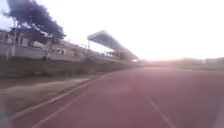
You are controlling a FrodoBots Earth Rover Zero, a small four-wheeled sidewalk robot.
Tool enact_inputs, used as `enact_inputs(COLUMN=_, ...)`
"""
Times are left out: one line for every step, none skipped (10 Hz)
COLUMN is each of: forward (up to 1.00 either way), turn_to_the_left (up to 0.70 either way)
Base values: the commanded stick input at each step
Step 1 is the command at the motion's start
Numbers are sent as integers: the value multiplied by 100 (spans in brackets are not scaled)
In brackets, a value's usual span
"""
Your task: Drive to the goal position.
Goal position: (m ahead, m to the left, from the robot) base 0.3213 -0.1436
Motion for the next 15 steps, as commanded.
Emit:
enact_inputs(forward=70, turn_to_the_left=0)
enact_inputs(forward=70, turn_to_the_left=0)
enact_inputs(forward=70, turn_to_the_left=0)
enact_inputs(forward=70, turn_to_the_left=0)
enact_inputs(forward=70, turn_to_the_left=0)
enact_inputs(forward=70, turn_to_the_left=0)
enact_inputs(forward=70, turn_to_the_left=0)
enact_inputs(forward=70, turn_to_the_left=0)
enact_inputs(forward=70, turn_to_the_left=0)
enact_inputs(forward=70, turn_to_the_left=0)
enact_inputs(forward=70, turn_to_the_left=0)
enact_inputs(forward=70, turn_to_the_left=0)
enact_inputs(forward=70, turn_to_the_left=0)
enact_inputs(forward=70, turn_to_the_left=0)
enact_inputs(forward=70, turn_to_the_left=0)
